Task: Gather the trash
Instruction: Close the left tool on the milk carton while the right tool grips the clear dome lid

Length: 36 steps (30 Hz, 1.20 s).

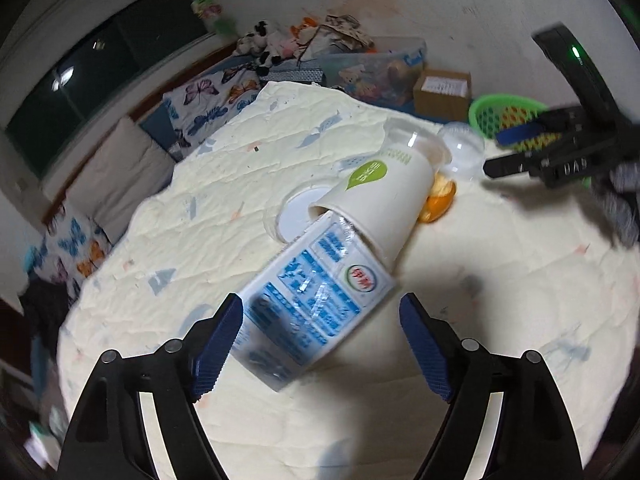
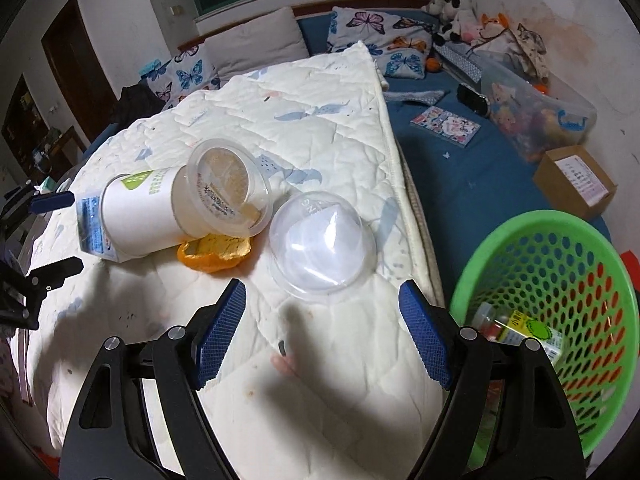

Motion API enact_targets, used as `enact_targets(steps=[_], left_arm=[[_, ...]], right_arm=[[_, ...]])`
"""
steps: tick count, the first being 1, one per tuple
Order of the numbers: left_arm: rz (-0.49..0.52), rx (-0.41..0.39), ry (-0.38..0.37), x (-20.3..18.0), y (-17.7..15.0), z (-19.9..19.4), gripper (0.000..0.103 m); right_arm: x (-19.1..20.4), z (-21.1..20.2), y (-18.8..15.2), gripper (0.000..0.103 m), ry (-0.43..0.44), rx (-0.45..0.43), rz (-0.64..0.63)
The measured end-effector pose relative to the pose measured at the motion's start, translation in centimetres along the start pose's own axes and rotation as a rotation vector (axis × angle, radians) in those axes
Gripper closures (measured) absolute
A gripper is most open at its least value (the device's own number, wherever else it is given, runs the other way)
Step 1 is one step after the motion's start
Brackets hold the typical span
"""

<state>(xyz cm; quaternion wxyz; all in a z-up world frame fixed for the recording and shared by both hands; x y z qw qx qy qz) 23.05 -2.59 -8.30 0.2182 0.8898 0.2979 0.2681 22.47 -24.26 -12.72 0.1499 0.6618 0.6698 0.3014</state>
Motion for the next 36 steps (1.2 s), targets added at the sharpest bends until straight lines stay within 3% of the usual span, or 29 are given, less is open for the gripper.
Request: enact_targets(steps=[10,29,32,36], left_arm=[[0.133,-0.007,0.001,0.3,0.1,1.6,0.023],[0.205,-0.008,-0.079,-0.9,-0.4,3.8,0.019],[0.169,-0.015,-0.084,-0.6,-0.5,3.7,0.022],[0.098,-0.032,-0.094,0.1,-0.4,3.0,0.036]], right_arm=[[0.7,2.0,0.8,0.024,0.002,0.028,-0.015],[1.0,3.4,1.4,0.024,-0.005,0.036,-0.037],[1.0,3.7,1.4,0.024,-0.009,0.036,-0.042],[1.0,3.8,1.4,0.024,-0.007,0.034,-0.041]])
Point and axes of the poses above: each gripper's, at about its wrist camera, not at the fingertips, and z roughly the way its jaws point, x to its left, y to its top, the point moved 7 cm from there along z, roughly the way its jaws point, and after that the axes turned 3 degrees about z, right-handed, at the moved point
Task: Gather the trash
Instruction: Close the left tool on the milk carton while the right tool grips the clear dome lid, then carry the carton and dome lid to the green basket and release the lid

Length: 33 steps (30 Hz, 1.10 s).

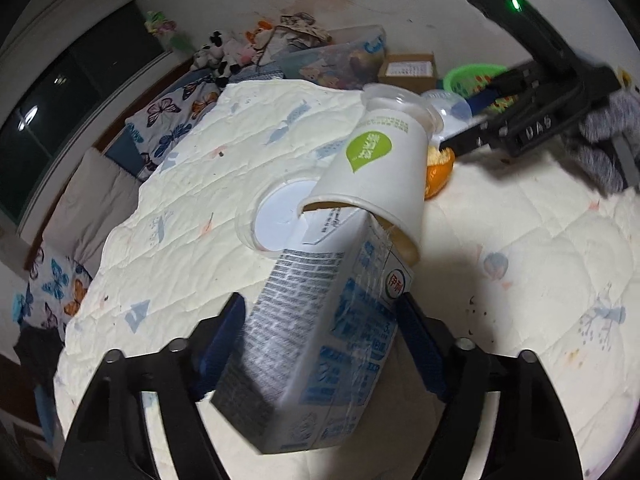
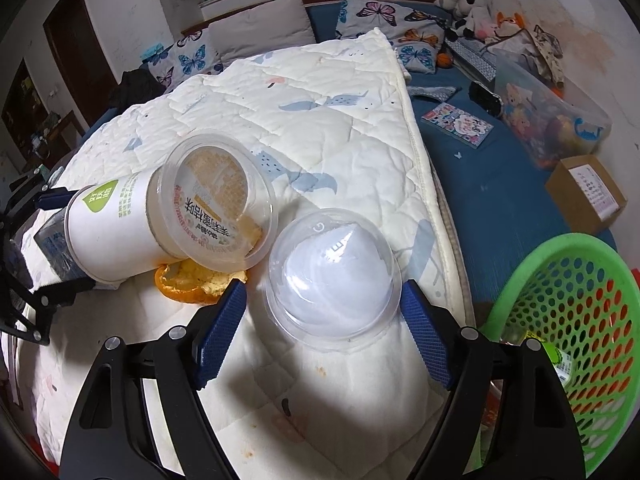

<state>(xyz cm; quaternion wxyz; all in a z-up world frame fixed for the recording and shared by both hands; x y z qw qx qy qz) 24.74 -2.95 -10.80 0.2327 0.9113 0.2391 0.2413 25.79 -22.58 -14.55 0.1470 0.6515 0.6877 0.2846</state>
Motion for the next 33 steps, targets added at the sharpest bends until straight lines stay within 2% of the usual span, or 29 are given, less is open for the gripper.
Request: enact_targets(steps=[3,4,7,9,17,26,33], left_arm=[[-0.071,-0.008,-0.017,0.5,0.1,-0.6,0.046],[-0.092,-0.012,-0.02,0.6,0.0,-0.9,0.05],[-0.13,-0.013,-0.012,0.5,-0.1,-1.4,0.057],[-0.153,-0.02,-0.011,0.3,-0.1,-1.9,0.059],[-0.282,-0.016,-0.002,-0.1,-1.2,-3.5,0.06],[-0.326,-0.059,0.022,-2.1,-1.2,-7.6,0.06],[-0.328,-0.107,-0.002,-4.6,0.8,-9.5,0.06]], right_arm=[[0.0,-0.2,0.0,0.028,-0.007,-0.007,-0.003],[0.1,-0.2,-0.1,0.033,-0.005,-0.007,0.0],[-0.1,-0.4,-0.1,0.039,-0.008,-0.011,0.011],[-0.3,-0.7,-0.2,0.039,0.005,-0.015,0.028],[0.6,-3.2,-1.2,0.039,0.034,-0.05,0.029],[0.6,-6.8,-2.7,0.039,0.044,-0.093,0.031],[-2.8,-9.2,-4.7,0.039,-0.002,-0.11,0.077]])
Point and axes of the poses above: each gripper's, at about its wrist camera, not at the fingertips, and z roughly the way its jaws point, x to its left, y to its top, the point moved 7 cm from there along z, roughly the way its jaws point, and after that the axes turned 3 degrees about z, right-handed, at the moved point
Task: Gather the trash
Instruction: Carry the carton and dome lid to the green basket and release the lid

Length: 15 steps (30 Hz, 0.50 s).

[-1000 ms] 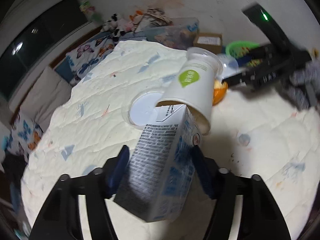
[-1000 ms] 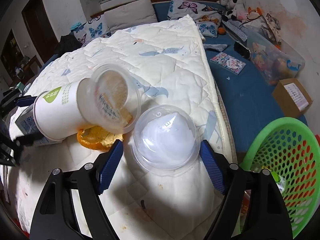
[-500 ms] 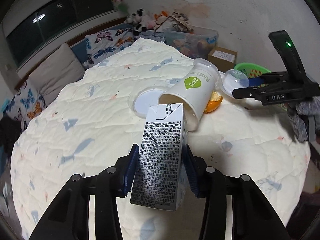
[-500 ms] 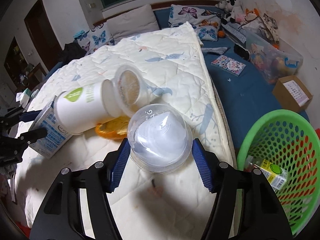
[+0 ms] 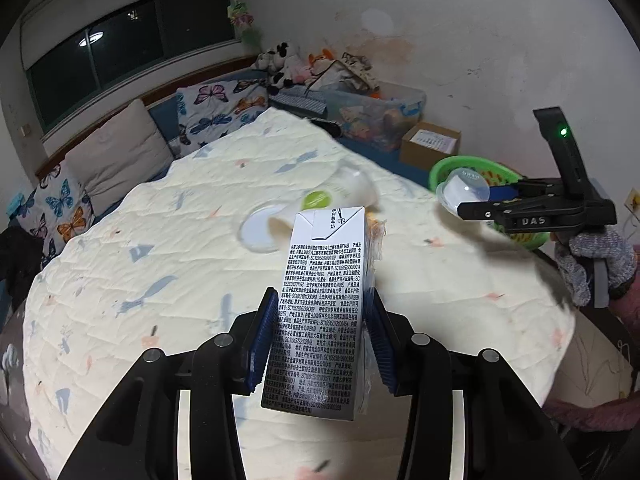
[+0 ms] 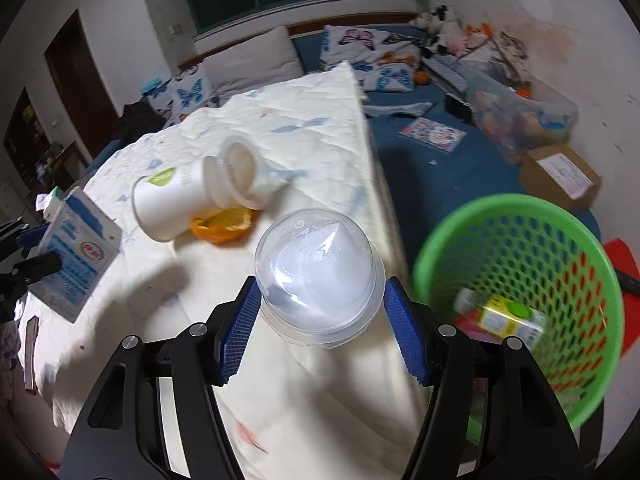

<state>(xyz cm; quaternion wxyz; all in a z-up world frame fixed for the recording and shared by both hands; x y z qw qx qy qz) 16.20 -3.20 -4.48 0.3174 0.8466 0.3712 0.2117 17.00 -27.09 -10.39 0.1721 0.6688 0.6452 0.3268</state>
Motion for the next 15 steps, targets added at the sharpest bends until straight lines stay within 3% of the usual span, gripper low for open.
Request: enact_targets(steps=[15], left_arm=[[0.03,-0.067,-0.163,-10.5,7.6,3.3,0.06]], right_arm=[[-11.7,-4.6,-2.3,0.039,-0.159,-0.026,0.146]])
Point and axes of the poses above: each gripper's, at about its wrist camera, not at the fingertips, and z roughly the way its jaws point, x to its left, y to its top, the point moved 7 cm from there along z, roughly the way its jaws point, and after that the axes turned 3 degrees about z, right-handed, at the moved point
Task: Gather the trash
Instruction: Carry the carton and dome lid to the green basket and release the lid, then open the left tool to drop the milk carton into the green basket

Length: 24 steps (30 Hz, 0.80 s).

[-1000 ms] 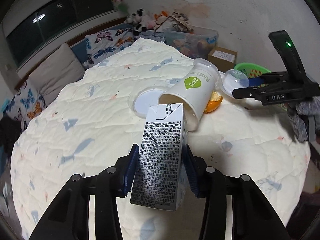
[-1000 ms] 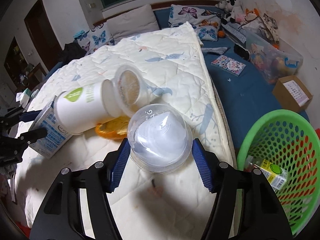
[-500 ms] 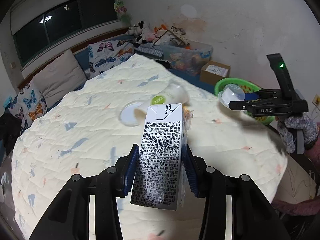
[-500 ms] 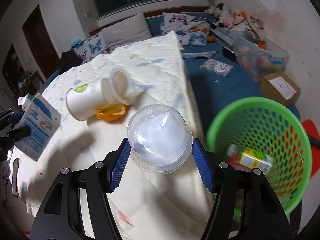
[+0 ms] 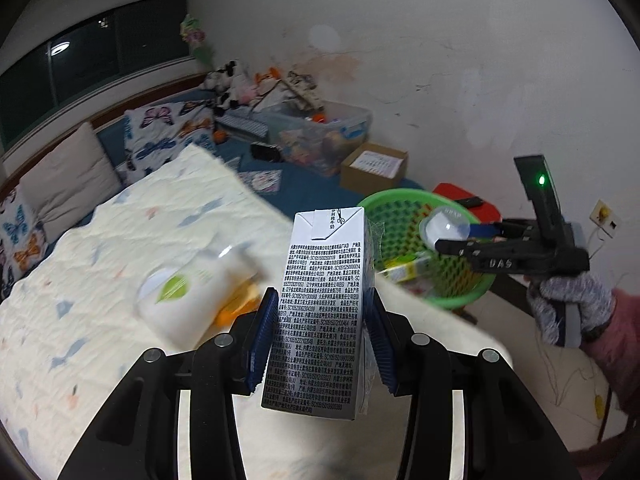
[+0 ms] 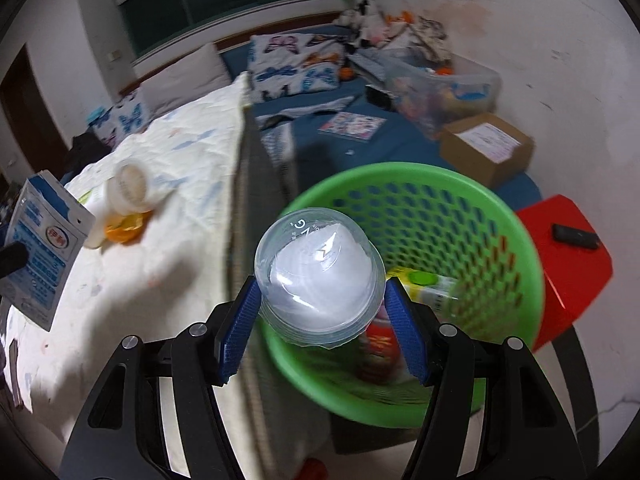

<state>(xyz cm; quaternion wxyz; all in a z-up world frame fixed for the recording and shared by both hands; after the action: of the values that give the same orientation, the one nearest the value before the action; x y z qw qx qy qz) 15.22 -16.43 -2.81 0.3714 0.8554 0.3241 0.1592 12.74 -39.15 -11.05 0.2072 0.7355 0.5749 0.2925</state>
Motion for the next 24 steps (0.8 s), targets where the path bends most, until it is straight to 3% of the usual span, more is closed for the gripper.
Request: enact_targets(steps=[12,24], left_arm=[[0.001,0.031,-0.079,-5.1,4.9,6.8,0.06],[-0.021,0.096,-0.126,-9.1,6.9,12.8,0.06]], right_arm=[[-5.6,-1.8,-0.4,0.03,-0.031,-0.031,0.088],[-7.4,-4.0,-1.3,0.017,-0.059,-0.071,0.106]])
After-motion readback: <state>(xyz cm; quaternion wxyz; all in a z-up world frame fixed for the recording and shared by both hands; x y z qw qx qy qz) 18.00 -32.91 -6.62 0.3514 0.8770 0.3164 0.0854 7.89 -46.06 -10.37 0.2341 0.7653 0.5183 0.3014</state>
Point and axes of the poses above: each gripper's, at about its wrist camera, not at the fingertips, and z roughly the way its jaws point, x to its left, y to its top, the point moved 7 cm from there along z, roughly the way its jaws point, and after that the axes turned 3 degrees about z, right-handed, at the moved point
